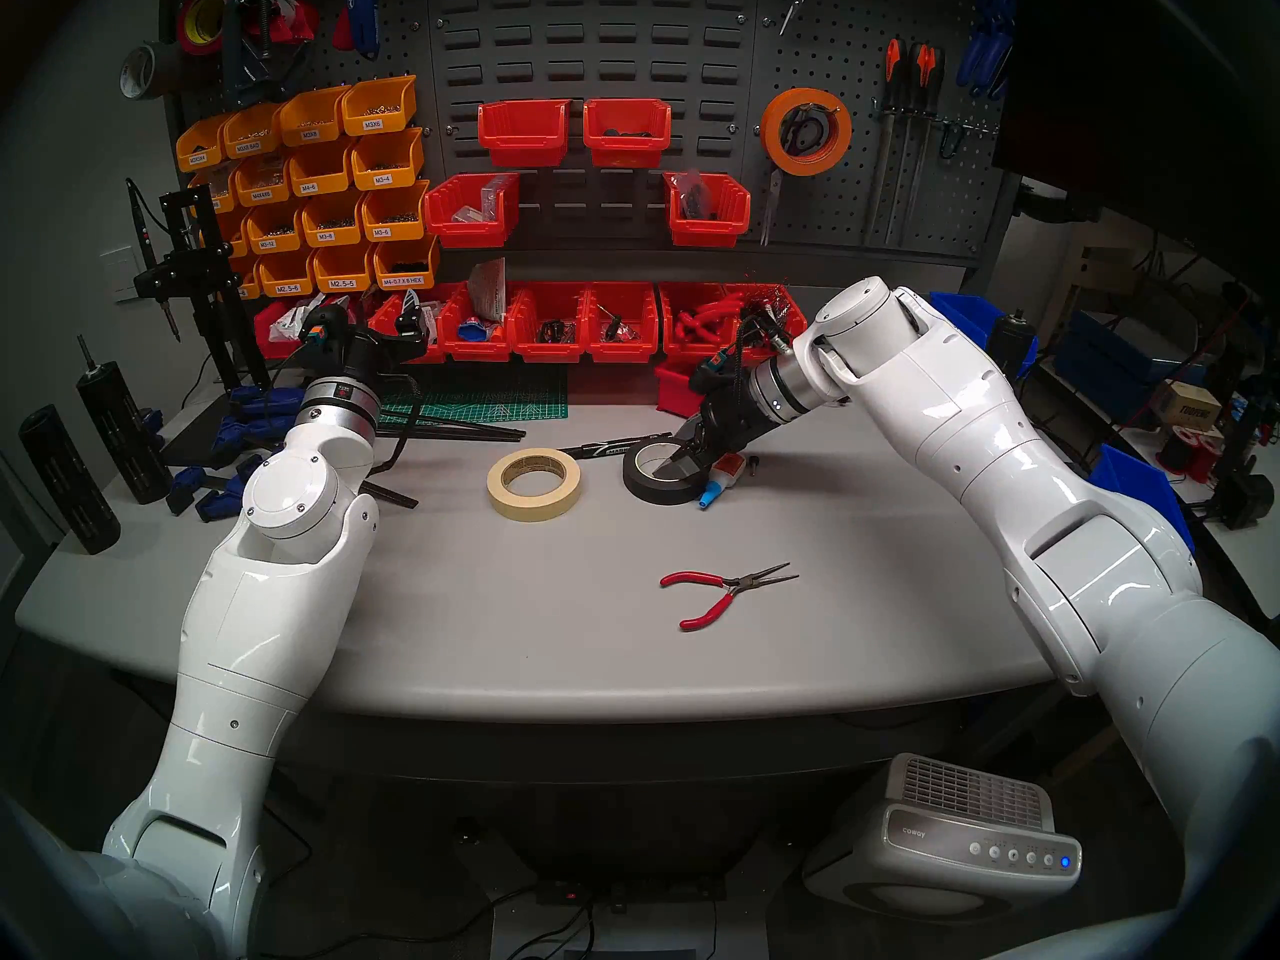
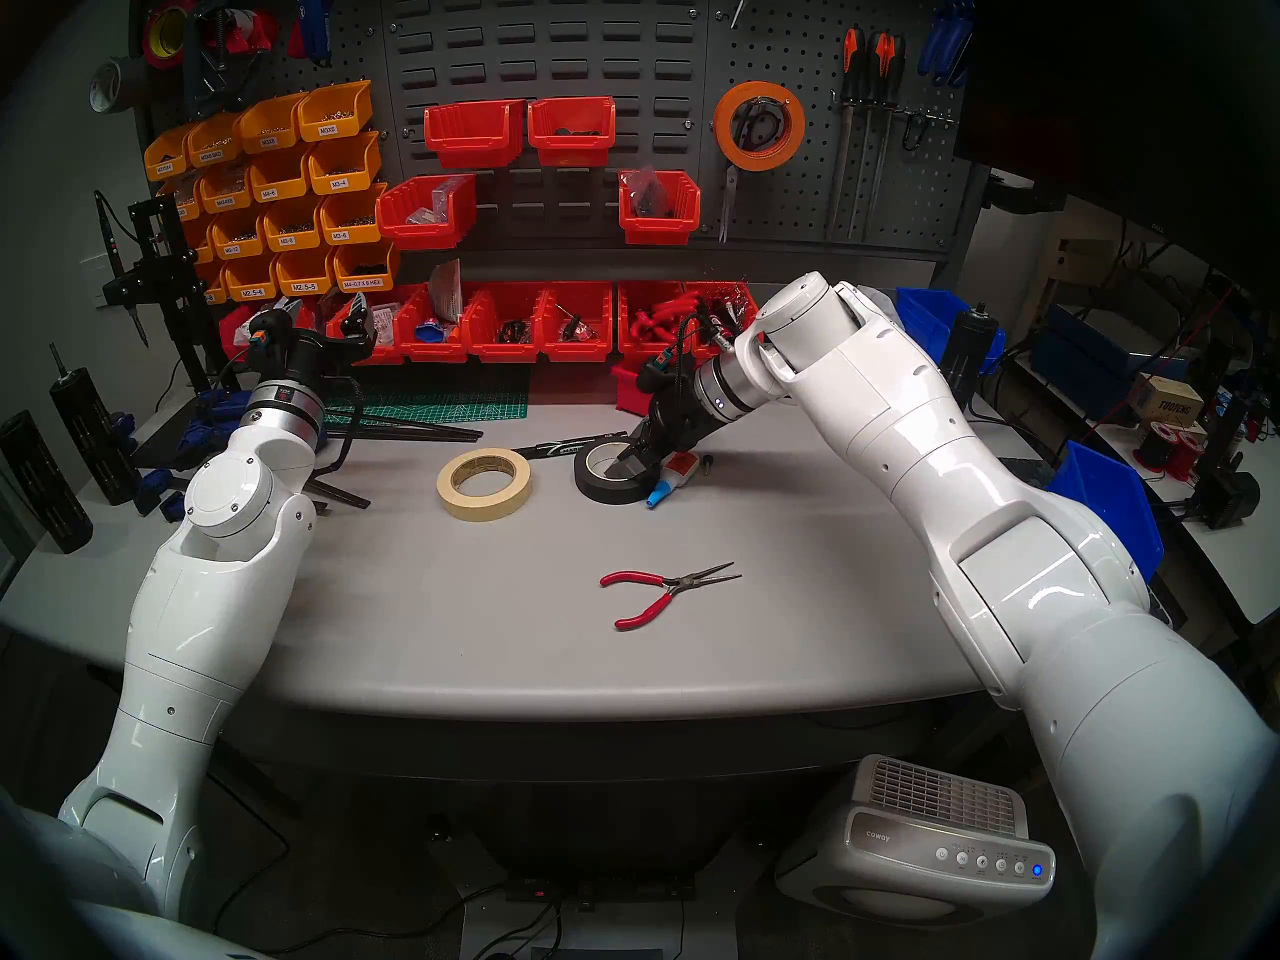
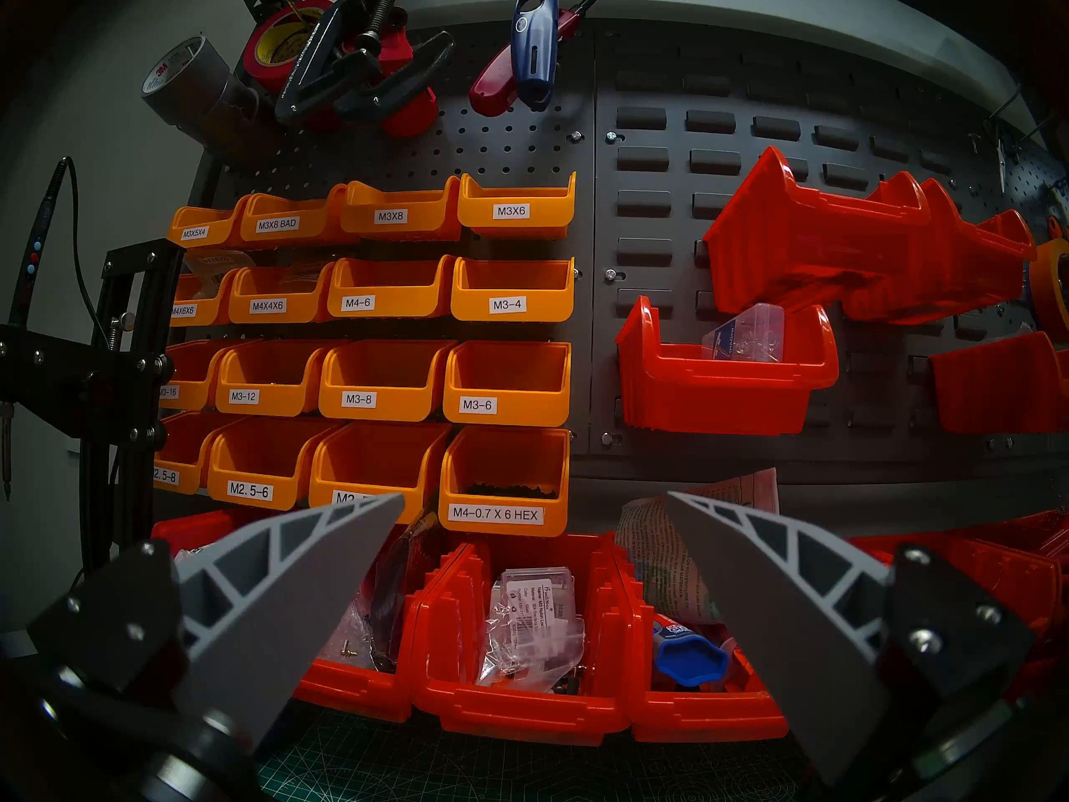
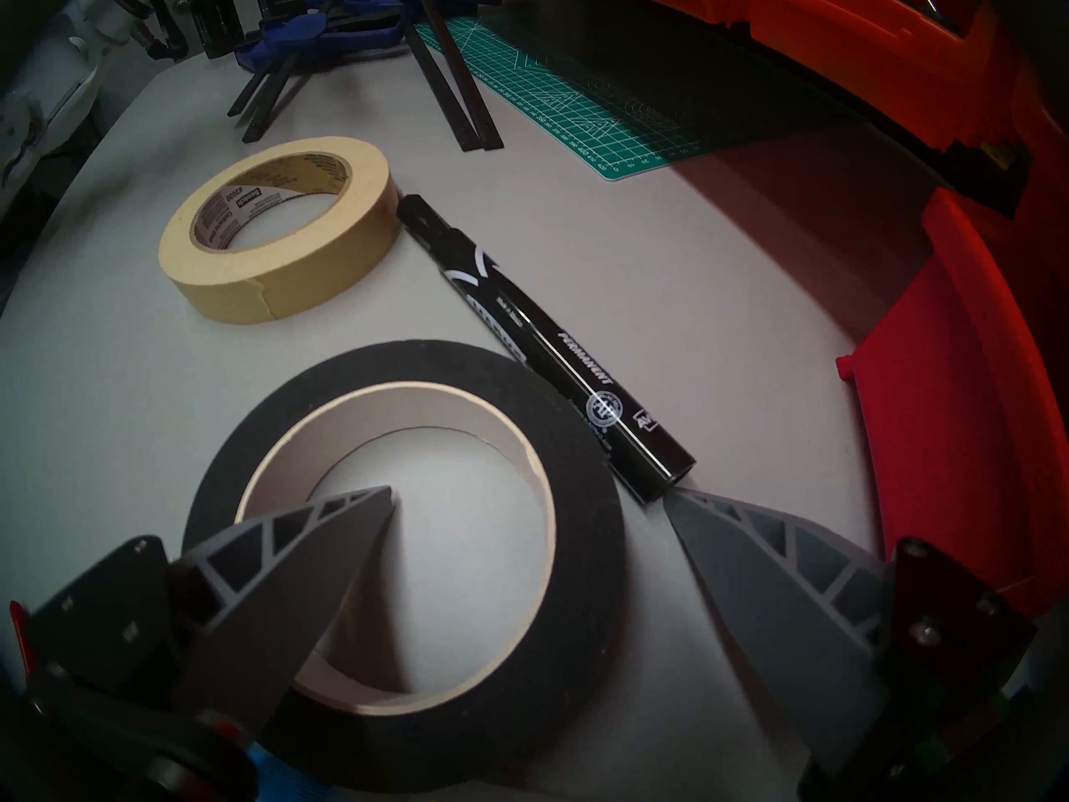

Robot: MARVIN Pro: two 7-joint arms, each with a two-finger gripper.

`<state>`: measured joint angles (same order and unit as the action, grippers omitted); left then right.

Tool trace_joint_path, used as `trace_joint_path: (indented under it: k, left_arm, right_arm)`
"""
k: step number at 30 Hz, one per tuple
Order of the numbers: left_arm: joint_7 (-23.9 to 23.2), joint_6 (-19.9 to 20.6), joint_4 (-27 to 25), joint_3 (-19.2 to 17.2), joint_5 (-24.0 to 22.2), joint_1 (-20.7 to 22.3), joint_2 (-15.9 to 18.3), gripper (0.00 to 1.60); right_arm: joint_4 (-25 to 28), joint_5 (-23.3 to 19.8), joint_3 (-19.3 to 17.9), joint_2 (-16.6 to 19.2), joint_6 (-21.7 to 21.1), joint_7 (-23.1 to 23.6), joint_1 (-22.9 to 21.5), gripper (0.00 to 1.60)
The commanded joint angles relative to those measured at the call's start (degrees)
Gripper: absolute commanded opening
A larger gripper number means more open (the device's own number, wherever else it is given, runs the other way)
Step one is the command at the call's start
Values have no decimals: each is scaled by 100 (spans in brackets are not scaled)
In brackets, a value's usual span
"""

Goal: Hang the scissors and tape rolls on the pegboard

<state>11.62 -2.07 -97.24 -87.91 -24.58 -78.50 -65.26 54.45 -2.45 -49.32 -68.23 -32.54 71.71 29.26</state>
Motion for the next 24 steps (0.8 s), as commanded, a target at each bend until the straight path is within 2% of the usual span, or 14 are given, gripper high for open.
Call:
trace_joint_path:
  k: [1,12,13,15,24]
  left_arm:
    - [-11,-98,-172,-51,3,204,7,160]
    - [-11,-99,-172,-51,3,204,7,160]
    - [-11,-99,-172,-51,3,204,7,160]
    - [-11,-99,-172,-51,3,204,7,160]
    - [-11,-99,-172,-51,3,204,7,160]
  right_arm:
    - [31,12,-57,5,117,51,-273,160]
    - [20,14,-64,13,166,130,-278,160]
    - [22,12,-66,11,170,135,-277,75]
    - [35,-8,-73,10,171,173,-267,0]
    - [61,-67,-128,-19,178,231,-238,0]
